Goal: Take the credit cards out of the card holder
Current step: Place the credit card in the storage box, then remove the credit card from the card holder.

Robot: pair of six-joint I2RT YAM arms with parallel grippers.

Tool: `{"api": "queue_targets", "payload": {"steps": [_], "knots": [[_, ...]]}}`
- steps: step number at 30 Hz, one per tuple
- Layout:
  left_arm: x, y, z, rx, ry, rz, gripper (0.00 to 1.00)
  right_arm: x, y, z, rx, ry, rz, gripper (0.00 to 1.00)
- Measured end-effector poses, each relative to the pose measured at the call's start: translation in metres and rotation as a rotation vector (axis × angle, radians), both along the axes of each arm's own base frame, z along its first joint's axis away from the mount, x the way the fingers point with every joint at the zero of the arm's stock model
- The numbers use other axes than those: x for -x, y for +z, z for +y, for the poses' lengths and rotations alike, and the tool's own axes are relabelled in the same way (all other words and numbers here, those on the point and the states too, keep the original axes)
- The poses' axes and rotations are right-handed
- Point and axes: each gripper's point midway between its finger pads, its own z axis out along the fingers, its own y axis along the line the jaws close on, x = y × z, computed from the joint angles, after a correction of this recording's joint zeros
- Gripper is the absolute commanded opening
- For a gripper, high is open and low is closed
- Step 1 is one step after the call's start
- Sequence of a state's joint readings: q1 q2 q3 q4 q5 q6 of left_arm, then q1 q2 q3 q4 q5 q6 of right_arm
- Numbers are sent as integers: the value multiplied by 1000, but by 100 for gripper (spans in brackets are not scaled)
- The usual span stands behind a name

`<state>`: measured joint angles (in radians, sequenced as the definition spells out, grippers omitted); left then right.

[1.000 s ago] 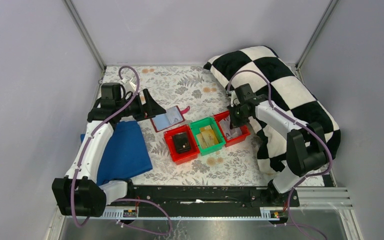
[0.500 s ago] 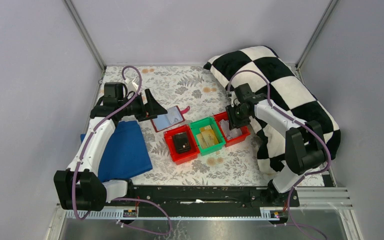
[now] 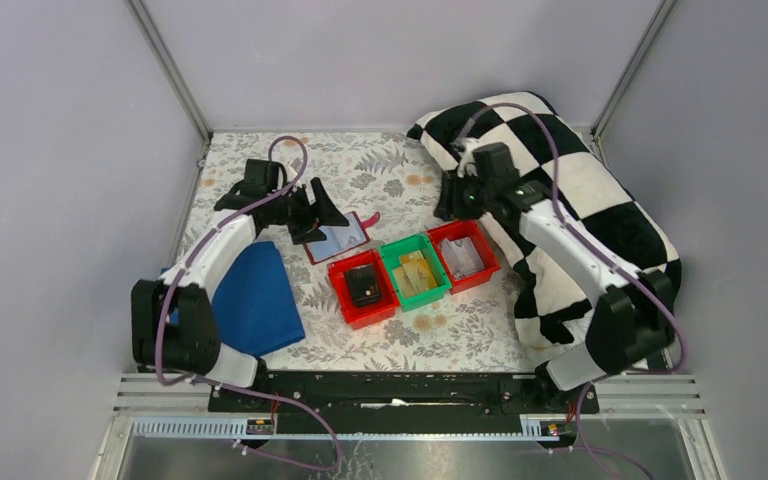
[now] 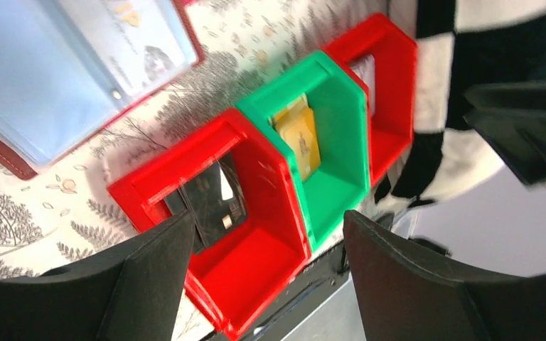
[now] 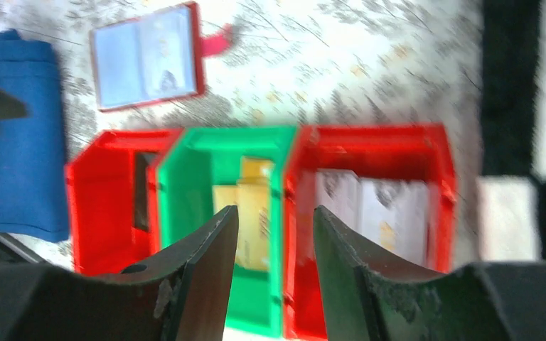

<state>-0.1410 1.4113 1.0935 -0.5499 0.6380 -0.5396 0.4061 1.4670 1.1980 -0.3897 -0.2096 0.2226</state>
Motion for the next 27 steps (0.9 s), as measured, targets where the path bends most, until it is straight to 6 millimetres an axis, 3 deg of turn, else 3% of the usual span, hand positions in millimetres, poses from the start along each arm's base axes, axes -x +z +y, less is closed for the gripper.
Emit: {"api": "queue_targets", "payload": {"steps": [3,6,13,19,27], "knots": [[-19,-27,2,-7,86,88,77,-18,6,42,-10,61,-21,52],[-43,-53,8,3,188,155,77,-39,-4,92,-41,113,-18,51],[-65,-107,27,-17,335,297,76,-64,-47,146,-154,116,127,47],[-68,-110,40,-4,379,301,76,-72,-79,174,-229,140,224,49],[-65,-102,58,-17,399,259,76,-69,-101,200,-265,191,275,49]]}}
